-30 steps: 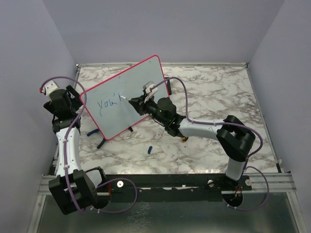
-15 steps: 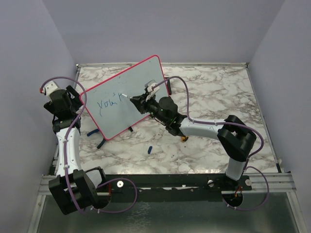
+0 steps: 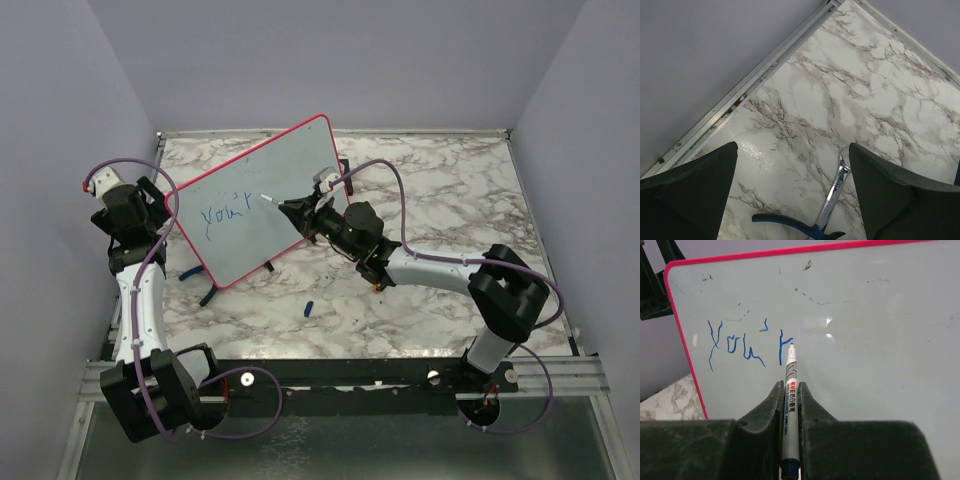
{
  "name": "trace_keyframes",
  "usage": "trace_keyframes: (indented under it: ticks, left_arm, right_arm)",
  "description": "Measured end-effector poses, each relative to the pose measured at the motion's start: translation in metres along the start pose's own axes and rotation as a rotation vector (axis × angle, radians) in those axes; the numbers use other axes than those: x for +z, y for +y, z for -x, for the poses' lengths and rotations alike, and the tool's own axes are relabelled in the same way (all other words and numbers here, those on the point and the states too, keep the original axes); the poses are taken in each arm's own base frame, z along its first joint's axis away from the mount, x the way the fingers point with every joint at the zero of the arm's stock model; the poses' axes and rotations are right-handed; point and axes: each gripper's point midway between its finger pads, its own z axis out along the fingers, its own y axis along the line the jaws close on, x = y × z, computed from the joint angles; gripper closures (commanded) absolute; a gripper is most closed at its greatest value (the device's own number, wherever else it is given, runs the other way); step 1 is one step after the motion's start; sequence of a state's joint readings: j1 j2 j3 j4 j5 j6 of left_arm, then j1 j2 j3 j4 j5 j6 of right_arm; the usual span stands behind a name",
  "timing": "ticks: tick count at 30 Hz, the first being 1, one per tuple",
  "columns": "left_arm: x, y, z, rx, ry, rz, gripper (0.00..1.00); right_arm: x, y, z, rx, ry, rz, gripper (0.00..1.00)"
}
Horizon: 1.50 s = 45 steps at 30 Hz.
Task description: Write a sentence on the whiteboard
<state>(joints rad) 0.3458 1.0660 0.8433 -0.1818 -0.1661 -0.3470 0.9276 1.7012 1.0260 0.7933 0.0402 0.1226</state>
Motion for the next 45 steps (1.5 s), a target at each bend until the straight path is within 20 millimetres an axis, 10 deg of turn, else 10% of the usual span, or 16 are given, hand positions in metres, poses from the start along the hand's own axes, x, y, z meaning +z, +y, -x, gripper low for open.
trace_keyframes:
  ticks: [45]
  left_arm:
    - [0.0,-0.001,0.0,0.0,0.002,-0.006,0.07]
  right_arm:
    - [0.015,-0.015,-0.031,0.01,0.068,-0.044,0.99]
